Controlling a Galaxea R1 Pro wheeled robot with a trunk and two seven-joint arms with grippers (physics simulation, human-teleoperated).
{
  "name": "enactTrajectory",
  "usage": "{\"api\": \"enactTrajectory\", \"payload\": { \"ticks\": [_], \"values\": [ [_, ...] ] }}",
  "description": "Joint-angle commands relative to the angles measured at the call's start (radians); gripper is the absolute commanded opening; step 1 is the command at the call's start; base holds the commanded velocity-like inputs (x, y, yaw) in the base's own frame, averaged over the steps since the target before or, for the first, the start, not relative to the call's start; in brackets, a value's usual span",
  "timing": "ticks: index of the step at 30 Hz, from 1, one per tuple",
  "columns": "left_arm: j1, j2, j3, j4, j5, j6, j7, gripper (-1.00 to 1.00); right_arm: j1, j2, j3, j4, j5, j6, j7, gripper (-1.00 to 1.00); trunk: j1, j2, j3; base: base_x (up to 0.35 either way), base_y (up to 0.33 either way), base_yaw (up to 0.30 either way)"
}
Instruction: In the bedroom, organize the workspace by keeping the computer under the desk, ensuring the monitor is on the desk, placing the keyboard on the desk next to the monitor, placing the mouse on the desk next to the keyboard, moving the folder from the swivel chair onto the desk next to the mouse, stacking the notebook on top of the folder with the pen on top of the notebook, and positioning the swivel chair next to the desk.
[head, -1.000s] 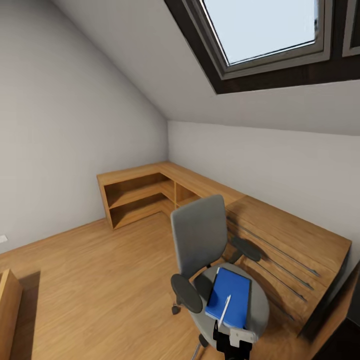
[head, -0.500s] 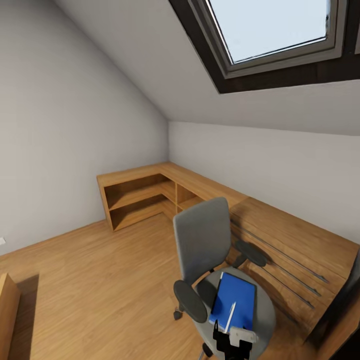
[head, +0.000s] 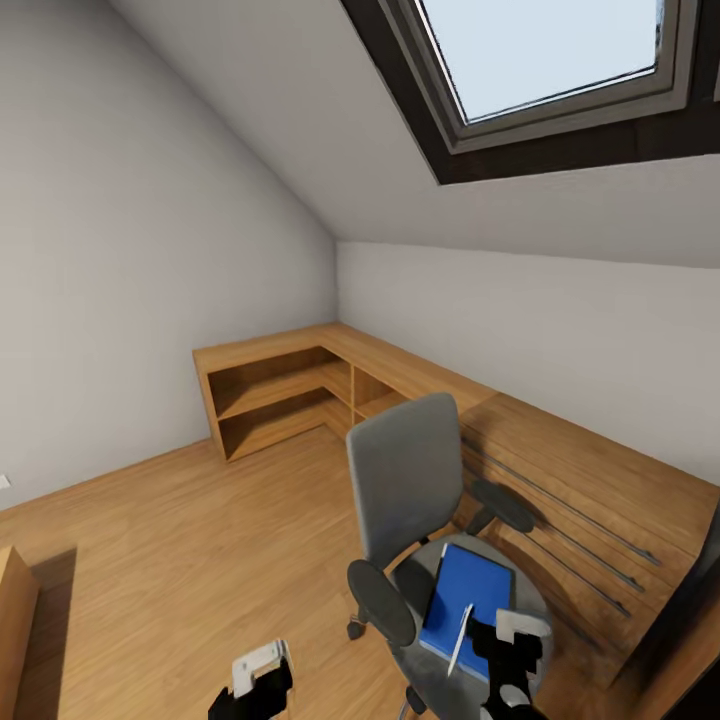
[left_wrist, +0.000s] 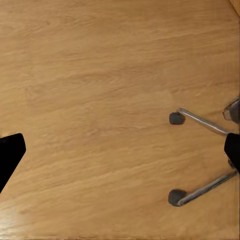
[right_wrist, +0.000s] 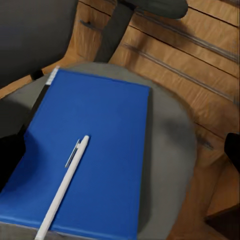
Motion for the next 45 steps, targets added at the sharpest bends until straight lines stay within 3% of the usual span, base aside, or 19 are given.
{"api": "enactTrajectory", "payload": {
  "ticks": [1,2,3,5,6,7,10,12,16,22,26,37,42,45],
  "values": [
    [-0.002,0.006,0.048,-0.063,0.011,0.077,0.004,1.00,-0.001,-0.002,-0.007,-0.060,-0.022,0.093,0.000,1.00,0.004,-0.008,-0.005,0.000,0.000,0.000],
    [-0.001,0.015,0.268,-0.280,0.011,0.350,0.002,1.00,-0.036,-0.006,-0.011,-0.199,-0.100,0.469,0.001,1.00,0.008,-0.015,-0.008,0.000,0.000,0.000],
    [-0.001,0.015,0.338,-0.339,0.012,0.400,0.003,1.00,-0.073,-0.006,-0.011,-0.213,-0.116,0.555,0.000,1.00,0.012,-0.022,-0.011,0.000,0.000,0.000],
    [-0.002,0.013,0.422,-0.426,0.013,0.455,0.003,1.00,-0.139,-0.005,-0.012,-0.223,-0.139,0.664,-0.001,1.00,0.019,-0.036,-0.017,0.000,0.000,0.000],
    [-0.002,0.013,0.442,-0.451,0.014,0.469,0.004,1.00,-0.160,-0.005,-0.012,-0.225,-0.147,0.696,-0.001,1.00,0.023,-0.043,-0.020,0.000,0.000,0.000],
    [-0.002,0.013,0.501,-0.541,0.062,0.519,0.005,1.00,-0.235,-0.006,-0.013,-0.233,-0.232,0.849,-0.001,1.00,0.027,-0.050,-0.024,0.000,0.000,0.000],
    [-0.002,0.016,0.511,-0.572,0.127,0.535,0.007,1.00,-0.257,-0.002,-0.007,-0.233,-0.356,0.915,-0.002,1.00,0.039,-0.071,-0.033,0.000,0.000,0.000],
    [-0.002,0.026,0.514,-0.579,0.138,0.536,0.007,1.00,-0.261,0.015,-0.007,-0.215,-0.386,0.893,-0.002,1.00,0.046,-0.085,-0.039,0.000,0.000,0.000],
    [-0.002,0.027,0.512,-0.581,0.141,0.535,0.007,1.00,-0.261,0.017,-0.009,-0.203,-0.397,0.849,-0.002,1.00,0.062,-0.113,-0.052,0.000,0.000,0.000],
    [-0.001,0.027,0.511,-0.601,0.142,0.534,0.010,1.00,-0.261,0.017,-0.011,-0.198,-0.405,0.820,-0.002,1.00,0.062,-0.113,-0.052,0.000,0.000,0.000],
    [0.020,0.028,0.490,-0.628,0.142,0.538,0.011,1.00,-0.262,0.013,-0.013,-0.198,-0.404,0.817,-0.003,1.00,0.077,-0.141,-0.064,0.000,0.000,0.024],
    [0.025,0.030,0.488,-0.631,0.140,0.539,0.011,1.00,-0.260,0.006,-0.014,-0.193,-0.403,0.813,-0.001,1.00,0.119,-0.218,-0.104,0.000,0.000,0.105],
    [0.025,0.030,0.487,-0.631,0.141,0.540,0.011,1.00,-0.258,0.002,-0.012,-0.188,-0.397,0.766,0.003,1.00,0.138,-0.253,-0.120,0.000,0.000,0.007],
    [0.026,0.030,0.487,-0.631,0.141,0.540,0.011,1.00,-0.258,-0.015,-0.007,-0.152,-0.394,0.748,0.003,1.00,0.150,-0.274,-0.129,0.000,0.000,0.000]
  ]
}}
